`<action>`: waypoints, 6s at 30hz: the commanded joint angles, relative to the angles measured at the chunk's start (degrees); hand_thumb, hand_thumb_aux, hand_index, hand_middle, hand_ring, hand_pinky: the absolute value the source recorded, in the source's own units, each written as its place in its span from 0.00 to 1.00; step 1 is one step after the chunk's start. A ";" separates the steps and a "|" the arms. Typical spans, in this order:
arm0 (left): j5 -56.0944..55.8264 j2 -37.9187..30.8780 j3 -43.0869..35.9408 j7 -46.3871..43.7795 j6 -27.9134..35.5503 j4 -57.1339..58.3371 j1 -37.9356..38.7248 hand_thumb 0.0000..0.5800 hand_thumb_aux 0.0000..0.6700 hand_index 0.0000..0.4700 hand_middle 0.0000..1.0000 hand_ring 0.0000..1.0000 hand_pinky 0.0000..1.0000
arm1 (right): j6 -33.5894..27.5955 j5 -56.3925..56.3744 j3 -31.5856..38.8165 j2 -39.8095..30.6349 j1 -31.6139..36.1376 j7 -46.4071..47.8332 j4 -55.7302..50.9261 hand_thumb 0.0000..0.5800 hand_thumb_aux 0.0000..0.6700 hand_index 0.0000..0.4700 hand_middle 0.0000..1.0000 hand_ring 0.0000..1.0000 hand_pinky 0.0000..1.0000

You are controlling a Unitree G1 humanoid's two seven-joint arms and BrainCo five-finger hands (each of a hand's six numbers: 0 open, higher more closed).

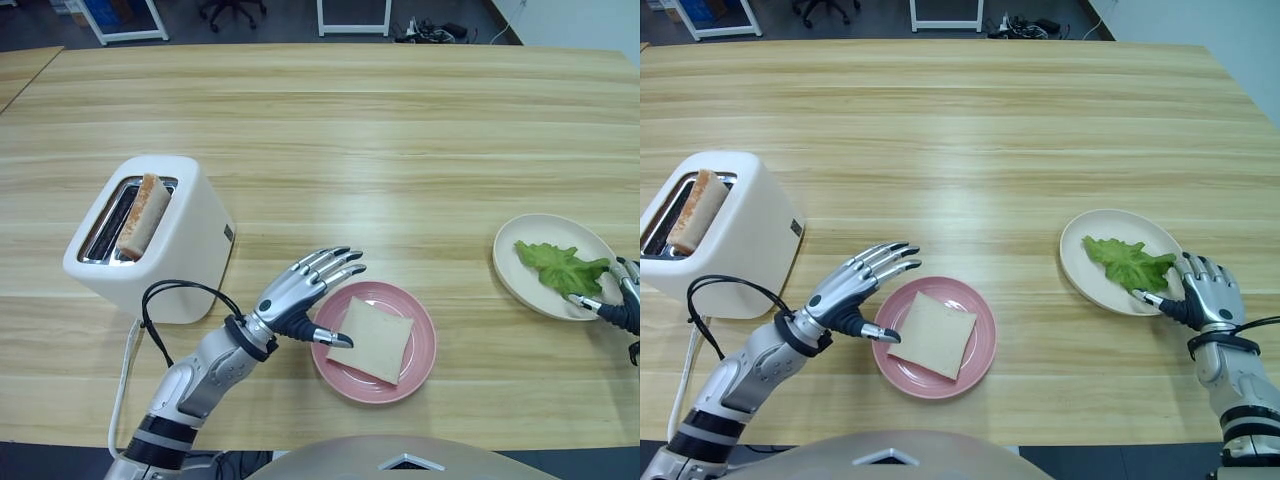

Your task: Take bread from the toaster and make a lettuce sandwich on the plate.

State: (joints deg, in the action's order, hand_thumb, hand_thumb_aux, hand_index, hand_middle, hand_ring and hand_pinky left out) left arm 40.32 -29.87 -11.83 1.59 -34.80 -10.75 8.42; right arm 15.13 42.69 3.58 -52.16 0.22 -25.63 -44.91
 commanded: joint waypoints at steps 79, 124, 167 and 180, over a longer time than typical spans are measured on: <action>-1.27 3.59 0.80 4.41 -0.96 5.27 -0.08 0.00 0.00 0.00 0.00 0.00 0.00 | 17.77 8.14 13.80 25.45 -1.49 6.57 38.80 1.00 1.00 1.00 0.00 0.00 0.00; -4.83 -11.96 36.38 4.56 19.72 12.28 6.83 0.35 0.19 0.19 0.00 0.00 0.00 | 13.19 12.65 15.31 22.52 -6.38 -1.56 38.83 0.00 0.00 0.00 0.00 0.00 0.00; -50.99 0.74 -9.01 -31.38 11.84 4.39 -3.11 1.00 1.00 1.00 1.00 1.00 1.00 | 21.32 11.16 8.28 22.19 -13.70 -16.52 51.90 0.00 0.00 0.00 0.00 0.00 0.00; -45.95 4.08 -5.41 -35.56 10.11 12.76 -9.42 1.00 1.00 1.00 1.00 1.00 1.00 | 24.12 13.60 10.37 21.93 -15.63 -14.27 50.60 0.00 0.00 0.00 0.00 0.00 0.00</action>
State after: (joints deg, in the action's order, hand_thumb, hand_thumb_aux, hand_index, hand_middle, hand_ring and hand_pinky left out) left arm -7.21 -25.68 -17.84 -32.93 -24.16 0.33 0.57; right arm 39.02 55.65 13.67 -29.90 -14.94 -40.67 6.16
